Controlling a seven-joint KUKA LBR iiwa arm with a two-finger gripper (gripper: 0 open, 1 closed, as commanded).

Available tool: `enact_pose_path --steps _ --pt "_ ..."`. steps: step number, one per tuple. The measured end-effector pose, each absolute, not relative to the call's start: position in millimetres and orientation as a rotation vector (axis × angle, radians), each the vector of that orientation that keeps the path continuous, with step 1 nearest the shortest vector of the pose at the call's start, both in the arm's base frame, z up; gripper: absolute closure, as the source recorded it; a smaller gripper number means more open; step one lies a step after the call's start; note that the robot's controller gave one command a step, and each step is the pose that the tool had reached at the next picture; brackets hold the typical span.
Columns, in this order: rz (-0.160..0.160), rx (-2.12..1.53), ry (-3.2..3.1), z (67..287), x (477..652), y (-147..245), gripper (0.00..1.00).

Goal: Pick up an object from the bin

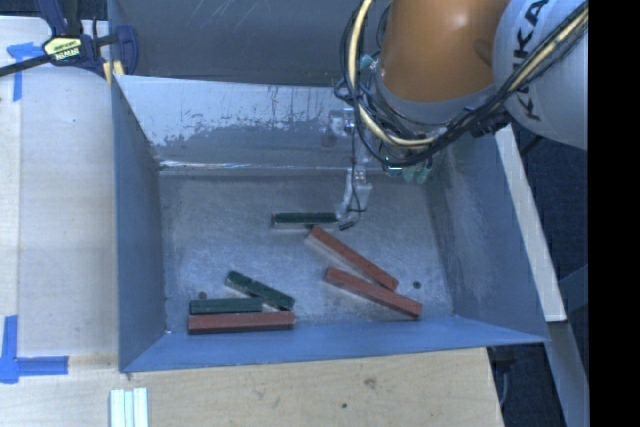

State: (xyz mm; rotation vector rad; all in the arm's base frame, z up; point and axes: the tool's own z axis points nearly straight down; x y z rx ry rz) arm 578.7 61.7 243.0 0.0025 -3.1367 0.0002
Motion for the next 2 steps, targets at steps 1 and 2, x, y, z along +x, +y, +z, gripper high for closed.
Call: enact_pose_path --steps 1,2 --pt "-0.001 0.0 -3.145 248.1 580.0 61.3 0.0" --pt "-0.001 0.092 -3.148 166.0 600.8 50.3 0.0"
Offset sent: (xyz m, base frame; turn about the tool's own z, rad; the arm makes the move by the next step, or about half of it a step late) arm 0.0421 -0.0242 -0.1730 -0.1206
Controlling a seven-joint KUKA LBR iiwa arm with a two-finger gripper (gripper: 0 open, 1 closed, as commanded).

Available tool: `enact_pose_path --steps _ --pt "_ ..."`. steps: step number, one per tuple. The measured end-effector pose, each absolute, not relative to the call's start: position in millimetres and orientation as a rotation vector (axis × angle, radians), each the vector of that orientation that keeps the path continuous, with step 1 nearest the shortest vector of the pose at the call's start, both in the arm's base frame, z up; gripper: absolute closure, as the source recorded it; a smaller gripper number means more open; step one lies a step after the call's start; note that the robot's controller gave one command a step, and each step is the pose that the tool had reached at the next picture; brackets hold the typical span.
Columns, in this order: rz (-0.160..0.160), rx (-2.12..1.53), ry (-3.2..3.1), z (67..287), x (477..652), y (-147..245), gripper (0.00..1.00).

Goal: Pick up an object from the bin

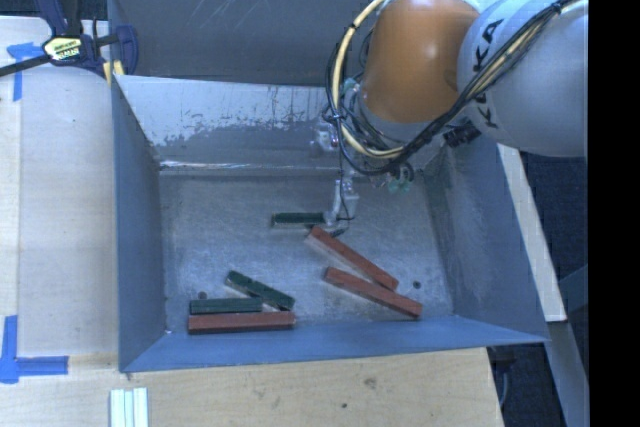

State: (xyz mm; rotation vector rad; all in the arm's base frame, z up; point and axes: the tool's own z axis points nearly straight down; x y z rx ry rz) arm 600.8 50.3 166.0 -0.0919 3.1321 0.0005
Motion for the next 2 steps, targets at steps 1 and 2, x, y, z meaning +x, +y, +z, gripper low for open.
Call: enact_pose_path --steps 1,2 --pt "0.0 -0.175 3.136 150.3 615.4 46.2 0.0" --pt "0.001 -0.069 3.138 140.9 612.1 46.5 0.0"
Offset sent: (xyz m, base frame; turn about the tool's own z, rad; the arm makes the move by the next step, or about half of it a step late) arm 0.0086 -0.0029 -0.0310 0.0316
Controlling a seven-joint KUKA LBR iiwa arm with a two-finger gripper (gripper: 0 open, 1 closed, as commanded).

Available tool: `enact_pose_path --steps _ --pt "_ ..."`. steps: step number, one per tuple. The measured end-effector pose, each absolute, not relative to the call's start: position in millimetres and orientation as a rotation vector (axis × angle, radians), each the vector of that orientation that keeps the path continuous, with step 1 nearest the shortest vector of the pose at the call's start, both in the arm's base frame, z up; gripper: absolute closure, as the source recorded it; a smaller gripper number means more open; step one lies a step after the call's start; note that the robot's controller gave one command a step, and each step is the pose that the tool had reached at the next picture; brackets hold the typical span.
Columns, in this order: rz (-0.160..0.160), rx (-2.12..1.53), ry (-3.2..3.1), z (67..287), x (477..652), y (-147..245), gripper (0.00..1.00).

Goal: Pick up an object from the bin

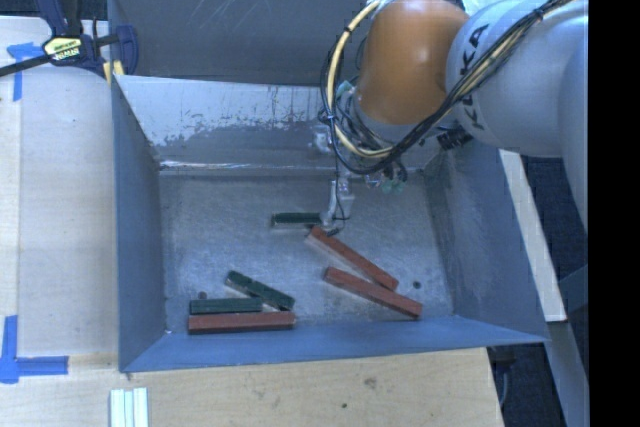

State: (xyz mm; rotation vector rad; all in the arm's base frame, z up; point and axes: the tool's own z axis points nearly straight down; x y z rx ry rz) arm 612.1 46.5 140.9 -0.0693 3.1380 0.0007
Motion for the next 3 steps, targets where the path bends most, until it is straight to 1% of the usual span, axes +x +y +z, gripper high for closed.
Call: enact_pose_path --steps 1,2,3 --pt "0.001 -0.089 3.145 67.6 605.2 48.1 0.0" --pt "0.003 0.133 3.123 75.0 611.5 52.6 1.0" --pt "0.003 0.133 3.123 74.9 611.5 52.6 1.0"
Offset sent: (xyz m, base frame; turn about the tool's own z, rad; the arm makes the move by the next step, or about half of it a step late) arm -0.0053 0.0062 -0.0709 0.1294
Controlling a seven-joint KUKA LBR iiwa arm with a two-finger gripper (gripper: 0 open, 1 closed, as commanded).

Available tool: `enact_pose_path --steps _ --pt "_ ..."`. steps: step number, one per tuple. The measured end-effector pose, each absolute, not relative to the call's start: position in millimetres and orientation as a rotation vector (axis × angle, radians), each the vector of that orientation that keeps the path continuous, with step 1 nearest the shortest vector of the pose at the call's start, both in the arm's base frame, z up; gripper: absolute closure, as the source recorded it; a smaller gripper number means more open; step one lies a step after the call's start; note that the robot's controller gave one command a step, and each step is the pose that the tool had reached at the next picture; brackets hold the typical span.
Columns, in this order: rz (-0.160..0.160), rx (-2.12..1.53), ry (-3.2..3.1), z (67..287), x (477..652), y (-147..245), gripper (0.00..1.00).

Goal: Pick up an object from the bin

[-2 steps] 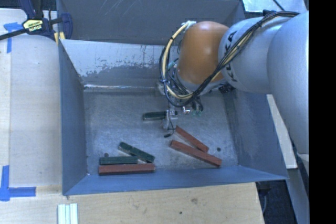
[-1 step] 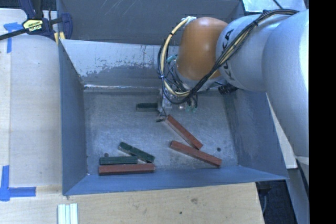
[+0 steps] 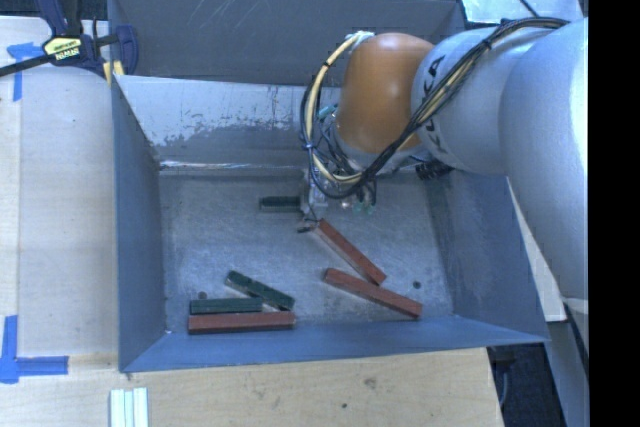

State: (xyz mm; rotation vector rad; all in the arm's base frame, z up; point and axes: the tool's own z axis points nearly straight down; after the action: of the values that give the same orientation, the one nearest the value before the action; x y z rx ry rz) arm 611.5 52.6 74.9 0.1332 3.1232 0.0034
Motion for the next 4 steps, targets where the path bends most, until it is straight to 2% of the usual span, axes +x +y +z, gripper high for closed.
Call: enact_pose_path --steps 1,4 --pt "0.003 0.133 3.125 76.7 611.0 52.5 1.0" --pt "0.001 0.134 3.133 116.7 610.3 51.9 1.0"
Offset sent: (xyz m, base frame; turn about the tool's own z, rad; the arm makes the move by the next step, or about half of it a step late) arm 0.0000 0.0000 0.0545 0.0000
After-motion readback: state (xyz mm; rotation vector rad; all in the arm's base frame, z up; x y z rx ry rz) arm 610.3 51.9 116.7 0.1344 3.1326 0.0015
